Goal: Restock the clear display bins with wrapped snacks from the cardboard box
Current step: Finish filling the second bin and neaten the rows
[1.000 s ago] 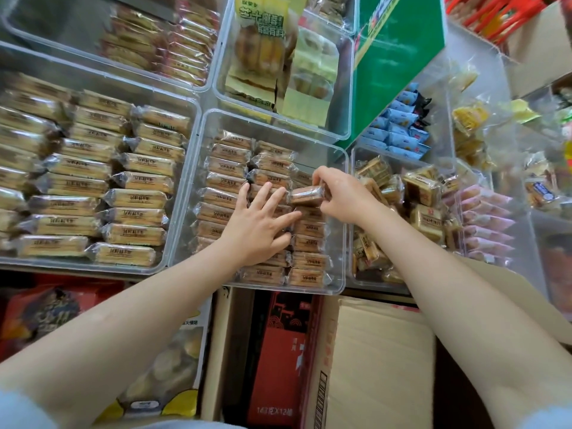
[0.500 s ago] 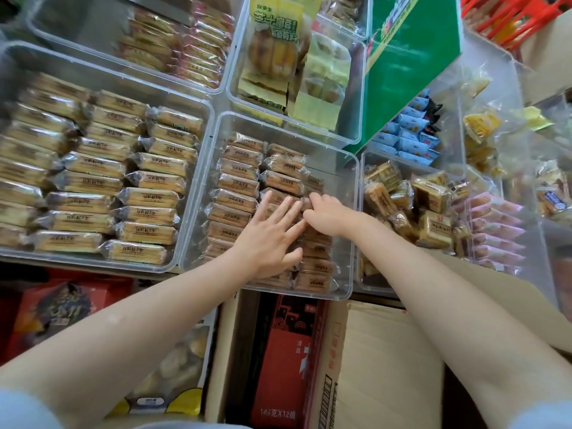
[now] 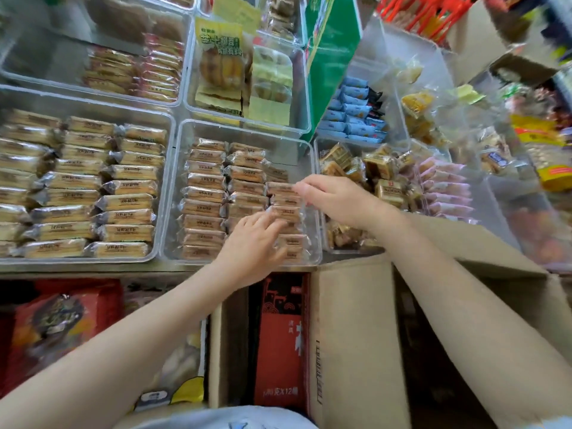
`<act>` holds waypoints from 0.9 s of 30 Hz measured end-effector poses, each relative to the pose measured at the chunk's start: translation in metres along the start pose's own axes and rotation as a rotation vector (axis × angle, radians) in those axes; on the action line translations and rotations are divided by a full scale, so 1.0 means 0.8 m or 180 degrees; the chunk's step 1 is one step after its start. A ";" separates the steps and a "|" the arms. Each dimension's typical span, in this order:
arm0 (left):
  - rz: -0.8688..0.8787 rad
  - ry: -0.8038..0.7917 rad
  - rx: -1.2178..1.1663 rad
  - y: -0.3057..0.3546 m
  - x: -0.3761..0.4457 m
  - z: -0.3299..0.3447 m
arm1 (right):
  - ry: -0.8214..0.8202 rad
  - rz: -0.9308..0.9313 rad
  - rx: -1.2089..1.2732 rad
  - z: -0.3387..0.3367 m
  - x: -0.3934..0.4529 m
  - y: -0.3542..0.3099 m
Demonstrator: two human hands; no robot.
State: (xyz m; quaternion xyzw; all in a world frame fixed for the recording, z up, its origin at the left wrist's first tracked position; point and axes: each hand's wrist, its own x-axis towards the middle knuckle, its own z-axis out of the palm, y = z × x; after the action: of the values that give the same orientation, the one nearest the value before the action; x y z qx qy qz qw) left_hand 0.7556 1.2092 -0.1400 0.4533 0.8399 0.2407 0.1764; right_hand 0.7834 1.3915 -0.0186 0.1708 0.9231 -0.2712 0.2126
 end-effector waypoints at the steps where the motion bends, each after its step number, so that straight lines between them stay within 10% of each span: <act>1: 0.0089 0.0091 -0.0261 0.023 -0.013 0.000 | 0.0132 -0.0091 0.0209 -0.007 -0.036 0.002; 10: 0.0753 0.0049 -0.0783 0.245 -0.101 0.021 | 0.0588 0.0065 0.1884 -0.011 -0.287 0.146; 17: 0.0533 0.0111 0.0635 0.319 -0.067 0.069 | 0.0665 0.1641 0.0917 0.064 -0.309 0.287; 27: 0.0049 0.0358 0.1032 0.326 -0.057 0.083 | -0.0257 0.1928 0.0455 0.128 -0.249 0.441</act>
State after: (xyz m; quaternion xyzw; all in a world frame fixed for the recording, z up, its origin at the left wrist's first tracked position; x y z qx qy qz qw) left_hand 0.9902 1.3099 -0.0436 0.4681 0.8727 0.1285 0.0518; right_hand 1.1354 1.5738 -0.1510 0.4417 0.7996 -0.2663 0.3077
